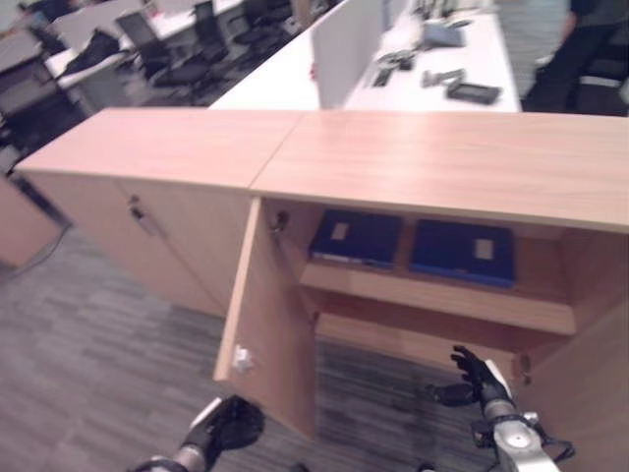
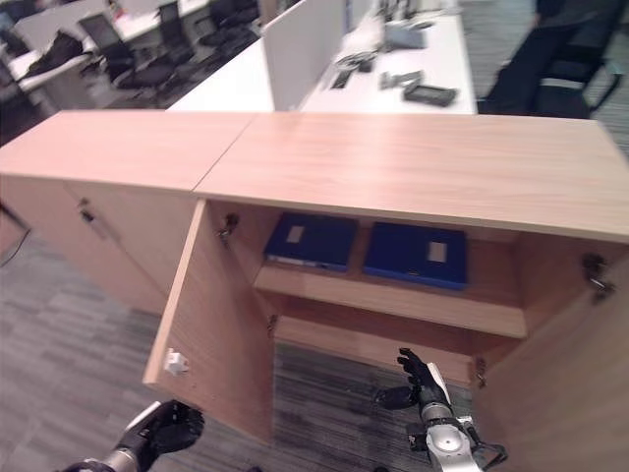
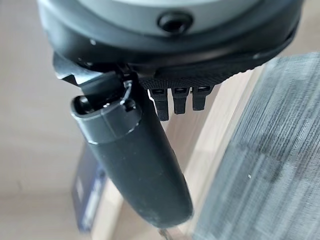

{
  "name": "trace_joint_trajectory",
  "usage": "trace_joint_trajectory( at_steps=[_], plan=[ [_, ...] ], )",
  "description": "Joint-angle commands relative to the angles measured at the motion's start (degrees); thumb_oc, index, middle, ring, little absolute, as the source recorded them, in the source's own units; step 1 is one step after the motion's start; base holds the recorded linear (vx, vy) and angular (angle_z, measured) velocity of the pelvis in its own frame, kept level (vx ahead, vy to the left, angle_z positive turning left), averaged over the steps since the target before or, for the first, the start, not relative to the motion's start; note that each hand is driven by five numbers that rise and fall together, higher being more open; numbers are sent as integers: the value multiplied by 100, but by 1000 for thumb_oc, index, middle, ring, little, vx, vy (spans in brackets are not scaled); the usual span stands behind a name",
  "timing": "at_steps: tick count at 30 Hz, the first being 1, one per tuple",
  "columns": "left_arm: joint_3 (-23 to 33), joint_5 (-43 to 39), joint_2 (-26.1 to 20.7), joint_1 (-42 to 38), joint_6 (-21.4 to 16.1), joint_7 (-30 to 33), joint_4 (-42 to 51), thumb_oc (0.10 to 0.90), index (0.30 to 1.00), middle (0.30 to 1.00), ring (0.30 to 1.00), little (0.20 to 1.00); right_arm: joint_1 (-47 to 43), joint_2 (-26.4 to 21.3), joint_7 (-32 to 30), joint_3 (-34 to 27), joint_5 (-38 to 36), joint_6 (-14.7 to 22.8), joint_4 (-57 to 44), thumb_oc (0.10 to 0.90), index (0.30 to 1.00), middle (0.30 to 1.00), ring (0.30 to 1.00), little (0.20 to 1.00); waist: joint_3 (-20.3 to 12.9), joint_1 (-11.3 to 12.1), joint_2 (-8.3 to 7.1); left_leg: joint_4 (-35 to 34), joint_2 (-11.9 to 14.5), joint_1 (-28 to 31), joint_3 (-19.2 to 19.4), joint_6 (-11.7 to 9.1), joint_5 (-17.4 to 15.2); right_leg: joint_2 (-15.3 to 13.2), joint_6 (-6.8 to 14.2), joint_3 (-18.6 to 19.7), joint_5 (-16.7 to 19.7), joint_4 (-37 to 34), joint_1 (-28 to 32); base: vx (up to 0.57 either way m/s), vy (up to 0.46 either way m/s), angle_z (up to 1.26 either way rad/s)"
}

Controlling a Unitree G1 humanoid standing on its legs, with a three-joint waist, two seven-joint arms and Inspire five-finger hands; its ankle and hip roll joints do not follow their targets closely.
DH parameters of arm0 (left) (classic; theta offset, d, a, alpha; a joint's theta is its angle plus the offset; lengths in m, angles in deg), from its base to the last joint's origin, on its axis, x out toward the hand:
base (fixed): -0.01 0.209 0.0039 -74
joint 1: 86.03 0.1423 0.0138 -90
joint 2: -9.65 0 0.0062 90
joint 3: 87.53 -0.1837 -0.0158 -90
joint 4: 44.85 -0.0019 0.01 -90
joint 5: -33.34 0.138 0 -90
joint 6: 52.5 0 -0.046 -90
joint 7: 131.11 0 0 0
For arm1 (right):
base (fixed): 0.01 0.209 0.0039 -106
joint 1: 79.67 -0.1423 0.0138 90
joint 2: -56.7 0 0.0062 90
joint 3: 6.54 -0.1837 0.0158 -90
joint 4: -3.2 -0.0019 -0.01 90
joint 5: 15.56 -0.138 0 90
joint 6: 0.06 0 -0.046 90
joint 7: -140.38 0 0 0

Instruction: Put the empty folder in the office cabinet

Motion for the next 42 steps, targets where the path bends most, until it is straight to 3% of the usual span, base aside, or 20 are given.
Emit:
trace_joint_trajectory(
  at_steps=[1,3,6,7,8,10,12,17,19,22,30,38,40,42],
  plan=[
    [-47,-139,564,-1429,-734,-321,809,800,900,900,900,900,-521,-353,-99,253,-145,443,-605,800,900,900,900,900,103,-361,11,888,283,-323,-1742,-337,386,149,122,292,-589,-403,971,-44,-71,-59],
    [-70,-129,593,-1460,-799,-208,803,800,900,900,900,900,-678,-352,-57,465,-124,435,-502,800,900,900,900,900,98,-200,-64,910,-125,-410,-2847,-176,48,136,128,651,-529,-365,791,4,-101,-118],
    [-35,-127,643,-1519,-917,-69,732,800,900,900,900,900,-794,-287,49,699,-85,456,-291,800,900,900,900,900,14,-18,-196,697,-664,-465,-3863,-49,-525,222,111,1137,-522,-429,678,80,-91,-218],
    [-35,-127,643,-1519,-918,-69,731,800,900,900,900,900,-794,-287,48,699,-85,457,-290,800,900,900,900,900,15,-17,-197,700,-666,-464,-3862,-48,-527,220,112,1138,-524,-427,679,173,-60,-118],
    [20,-94,689,-1594,-979,66,632,800,900,900,900,900,-807,-246,91,775,-90,464,-183,800,900,900,900,900,-31,67,-252,568,-976,-660,-4455,-27,-534,328,88,1438,-509,-458,688,169,-54,-85],
    [88,33,739,-1728,-1033,254,395,800,900,900,900,900,-794,-221,147,841,-109,472,-156,800,900,900,900,900,-18,105,-321,573,-1257,-924,-4848,-34,-457,437,95,1740,-522,-428,705,198,-47,-98],
    [195,183,773,-1881,-1120,437,159,800,900,900,900,900,-729,-230,236,886,-118,460,-229,800,900,900,900,900,36,104,-381,652,-1347,-1071,-4741,-43,-387,481,109,2013,-576,-398,780,156,17,-155],
    [463,383,814,-2133,-1225,772,-364,800,900,900,900,900,-396,-243,504,947,14,453,-528,800,900,900,900,900,-160,-38,-371,120,-1132,-599,-4301,72,-349,507,189,2325,-452,-488,830,139,108,-55],
    [677,558,591,-2379,-1278,962,-772,800,900,900,900,900,-225,-209,638,914,-13,473,-698,800,900,900,900,900,-274,-208,-472,-127,-1077,-350,-3864,152,-336,448,282,2564,-438,-440,790,263,178,-61],
    [981,608,357,-2641,-1259,1138,-1259,800,900,900,900,900,-10,-178,783,901,-45,502,-883,800,900,900,900,900,-306,-328,-577,-172,-1059,-125,-3517,233,-481,379,357,2754,-522,-305,790,160,110,-96],
    [1640,802,-526,-3326,-1200,1410,-2714,800,900,900,900,900,316,-293,997,910,-88,566,-978,800,900,900,900,900,-355,-655,-751,-182,-1002,162,-2969,330,-713,390,561,3047,-474,-26,524,64,83,-37],
    [1746,890,-358,-2985,-1250,1404,-2398,800,900,900,900,900,344,-288,998,767,-24,550,-781,800,900,900,900,900,-346,-602,-851,-174,-1003,298,-2847,396,-861,359,644,2933,-464,89,433,35,51,-17],
    [1686,954,-197,-2788,-1244,1377,-2222,800,900,900,900,900,274,-264,970,735,11,534,-710,800,900,900,900,900,-289,-536,-857,-164,-992,315,-2825,420,-896,373,668,2767,-482,296,328,-11,1,-2],
    [1574,1043,2,-2611,-1233,1359,-2014,800,900,900,900,900,148,-211,907,689,64,505,-688,800,900,900,900,900,-157,-404,-842,-108,-961,308,-2748,431,-944,229,736,2157,-384,574,133,-59,-31,-8]
  ],
)
